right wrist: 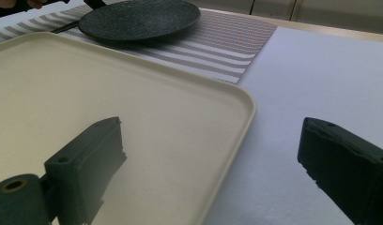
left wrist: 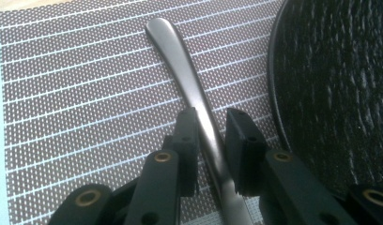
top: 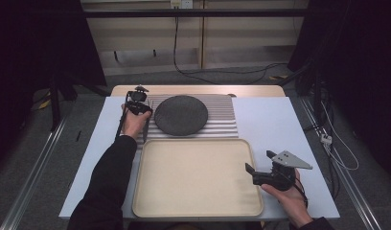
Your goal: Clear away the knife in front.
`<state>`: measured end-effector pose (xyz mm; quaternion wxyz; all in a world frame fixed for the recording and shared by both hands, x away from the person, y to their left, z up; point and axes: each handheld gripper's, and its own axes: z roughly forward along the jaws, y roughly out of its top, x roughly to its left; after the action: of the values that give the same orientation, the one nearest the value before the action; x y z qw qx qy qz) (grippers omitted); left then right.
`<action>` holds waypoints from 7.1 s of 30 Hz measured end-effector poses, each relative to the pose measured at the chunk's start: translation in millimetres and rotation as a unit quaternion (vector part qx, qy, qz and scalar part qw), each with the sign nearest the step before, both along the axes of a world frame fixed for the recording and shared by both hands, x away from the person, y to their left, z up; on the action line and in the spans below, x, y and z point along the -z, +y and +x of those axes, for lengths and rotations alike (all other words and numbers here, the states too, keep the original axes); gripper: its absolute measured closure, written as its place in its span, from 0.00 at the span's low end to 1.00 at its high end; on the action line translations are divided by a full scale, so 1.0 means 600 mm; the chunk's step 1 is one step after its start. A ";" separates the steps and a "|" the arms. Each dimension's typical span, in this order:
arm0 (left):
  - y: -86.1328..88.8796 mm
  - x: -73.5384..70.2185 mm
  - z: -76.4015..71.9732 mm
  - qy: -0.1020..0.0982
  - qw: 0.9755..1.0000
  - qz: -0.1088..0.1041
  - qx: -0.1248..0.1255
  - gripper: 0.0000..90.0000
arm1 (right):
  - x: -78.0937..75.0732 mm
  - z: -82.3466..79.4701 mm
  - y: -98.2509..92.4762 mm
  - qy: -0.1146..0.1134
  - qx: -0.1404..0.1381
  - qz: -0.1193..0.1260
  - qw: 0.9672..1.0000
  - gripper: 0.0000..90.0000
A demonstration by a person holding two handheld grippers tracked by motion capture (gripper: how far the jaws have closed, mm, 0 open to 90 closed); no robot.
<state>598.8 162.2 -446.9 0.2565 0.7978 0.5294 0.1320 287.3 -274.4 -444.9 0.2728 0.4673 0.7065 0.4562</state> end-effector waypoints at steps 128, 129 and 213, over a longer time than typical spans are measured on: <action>-0.040 -0.109 -0.228 -0.034 0.992 -0.040 0.113 0.89 | 0.000 0.001 0.006 0.004 -0.007 -0.005 1.000 0.08; -0.043 -0.109 -0.233 -0.035 0.992 -0.042 0.112 0.89 | 0.000 0.001 0.006 0.003 -0.007 -0.005 1.000 0.08; -0.067 -0.028 -0.360 -0.039 0.983 -0.078 0.159 0.16 | 0.000 0.000 0.006 0.002 -0.011 -0.011 1.000 0.08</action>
<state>382.6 122.0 -430.1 0.3563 0.8435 0.3943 0.0785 287.1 -271.0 -445.1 0.2711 0.4572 0.7174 0.4503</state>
